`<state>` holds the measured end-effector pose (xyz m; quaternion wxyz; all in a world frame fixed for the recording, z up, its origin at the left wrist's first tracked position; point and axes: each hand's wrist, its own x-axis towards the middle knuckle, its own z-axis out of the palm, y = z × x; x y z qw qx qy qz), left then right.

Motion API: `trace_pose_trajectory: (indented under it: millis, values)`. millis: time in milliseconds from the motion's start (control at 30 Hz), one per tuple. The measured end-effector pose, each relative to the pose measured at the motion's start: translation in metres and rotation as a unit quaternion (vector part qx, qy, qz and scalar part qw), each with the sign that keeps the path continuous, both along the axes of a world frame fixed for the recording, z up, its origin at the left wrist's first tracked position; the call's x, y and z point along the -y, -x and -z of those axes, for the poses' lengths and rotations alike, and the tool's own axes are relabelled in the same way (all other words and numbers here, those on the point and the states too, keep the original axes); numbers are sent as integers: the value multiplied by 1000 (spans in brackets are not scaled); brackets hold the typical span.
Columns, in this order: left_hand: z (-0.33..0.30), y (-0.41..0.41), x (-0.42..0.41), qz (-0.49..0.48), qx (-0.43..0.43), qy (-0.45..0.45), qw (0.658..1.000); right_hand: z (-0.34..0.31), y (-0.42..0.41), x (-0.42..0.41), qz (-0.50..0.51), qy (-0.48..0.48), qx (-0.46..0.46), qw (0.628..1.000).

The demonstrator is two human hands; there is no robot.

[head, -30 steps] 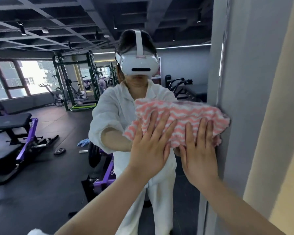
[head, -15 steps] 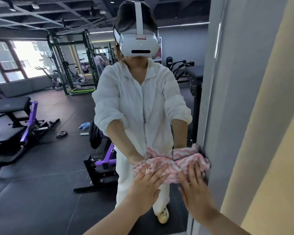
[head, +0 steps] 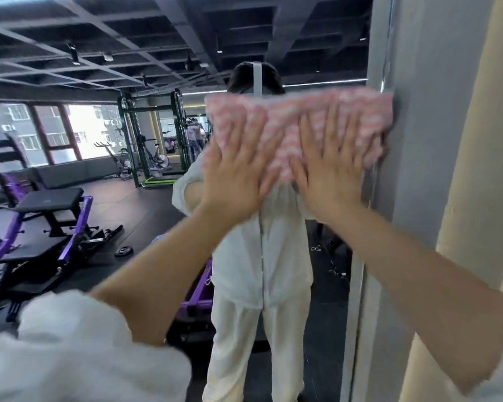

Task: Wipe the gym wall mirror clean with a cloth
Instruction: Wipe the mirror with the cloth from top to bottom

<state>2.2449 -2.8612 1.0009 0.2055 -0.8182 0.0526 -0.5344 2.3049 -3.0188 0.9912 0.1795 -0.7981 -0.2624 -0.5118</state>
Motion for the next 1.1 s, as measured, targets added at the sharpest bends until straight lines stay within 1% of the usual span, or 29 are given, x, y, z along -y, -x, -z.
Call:
trace_pose_trajectory:
  millis: [67, 133, 233, 300, 367, 467, 533, 600, 700, 767, 867, 933, 967, 1033, 1100]
  values:
    - [-51, 6, -4, -39, 9, -2, 999, -53, 2, -4, 22, 1, -2, 1000]
    - [-86, 11, -7, -74, 7, 21, 997, -89, 6, -7, 27, -5, -6, 1000]
    - [-95, 11, -10, -69, 25, 34, 997, -98, 9, -13, 22, -7, 9, 1000]
    - [-77, 7, -14, -26, 40, 21, 999, -80, 6, -16, 16, 11, 31, 999]
    - [-50, 3, -21, 12, 47, -13, 999, -53, 1, -16, -15, 13, 70, 997]
    - [0, 9, -30, 35, 10, -34, 999, 5, -3, -18, -42, 16, 125, 991]
    - [41, 15, -38, 47, -23, -48, 998, 54, -1, -21, -51, 36, 141, 988]
    - [82, 21, -46, 47, -50, -64, 996, 104, 2, -22, -56, 55, 143, 987]
    - [143, 34, -54, 19, -78, -103, 991, 170, 11, -24, -52, 97, 133, 985]
    - [186, 47, -57, -1, -116, -116, 986, 210, 18, -23, -54, 152, 111, 981]
    - [241, 70, -67, -28, -195, -138, 971, 260, 28, -19, -58, 250, 92, 962]
    - [253, 81, -75, -41, -213, -148, 965, 267, 32, -19, -53, 277, 91, 955]
    - [248, 82, -77, -39, -205, -144, 967, 260, 33, -21, -54, 274, 96, 955]
    - [220, 78, -82, -28, -166, -121, 978, 224, 32, -30, -63, 240, 116, 962]
    - [171, 71, -87, -24, -112, -96, 989, 166, 33, -46, -72, 174, 133, 973]
